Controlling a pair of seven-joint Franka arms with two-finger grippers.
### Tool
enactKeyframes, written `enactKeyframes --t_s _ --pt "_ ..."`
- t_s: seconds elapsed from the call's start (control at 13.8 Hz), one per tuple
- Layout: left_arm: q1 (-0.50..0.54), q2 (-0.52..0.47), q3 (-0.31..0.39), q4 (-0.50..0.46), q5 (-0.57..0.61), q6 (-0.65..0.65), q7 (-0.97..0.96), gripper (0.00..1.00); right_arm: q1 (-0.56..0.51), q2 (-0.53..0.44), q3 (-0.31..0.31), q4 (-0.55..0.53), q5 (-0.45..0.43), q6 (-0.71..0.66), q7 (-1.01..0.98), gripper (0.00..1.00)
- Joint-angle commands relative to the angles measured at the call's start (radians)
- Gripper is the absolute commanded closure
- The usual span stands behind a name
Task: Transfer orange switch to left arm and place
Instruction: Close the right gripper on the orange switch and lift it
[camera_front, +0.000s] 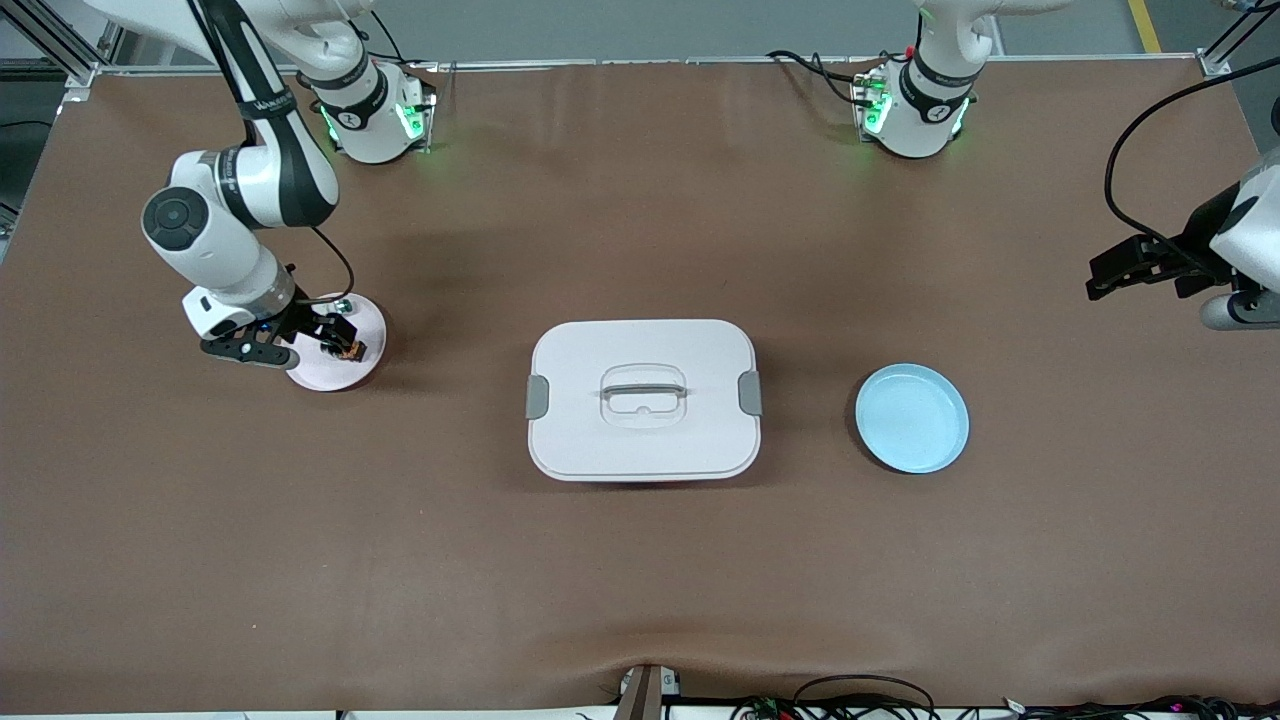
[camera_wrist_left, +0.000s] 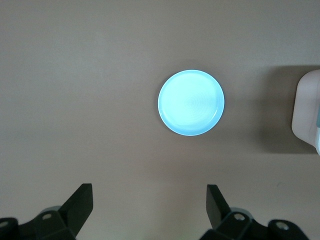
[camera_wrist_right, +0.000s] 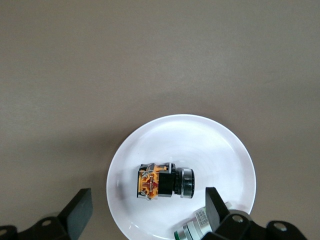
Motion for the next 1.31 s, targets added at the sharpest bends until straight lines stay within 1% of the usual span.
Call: enactKeyframes --t_s 0.0,0.15,0.58,1.23 --pt "0.001 0.007 0.004 0.019 0.002 -0.017 0.017 0.0 -0.01 0.05 -0.001 -0.008 -0.031 0.048 0.095 0.0" --pt "0.001 0.007 0.004 0.019 0.002 -0.017 0.017 0.0 -0.01 0.092 -0.001 -0.009 -0.031 0.079 0.143 0.0" --pt "0.015 0.01 0.004 0.019 -0.001 -0.017 0.017 0.0 -0.01 0.169 -0.004 -0.008 -0.031 0.142 0.149 0.0" --pt "0.015 0.012 0.004 0.019 -0.002 -0.017 0.019 0.0 -0.009 0.195 -0.004 -0.008 -0.033 0.143 0.146 0.0"
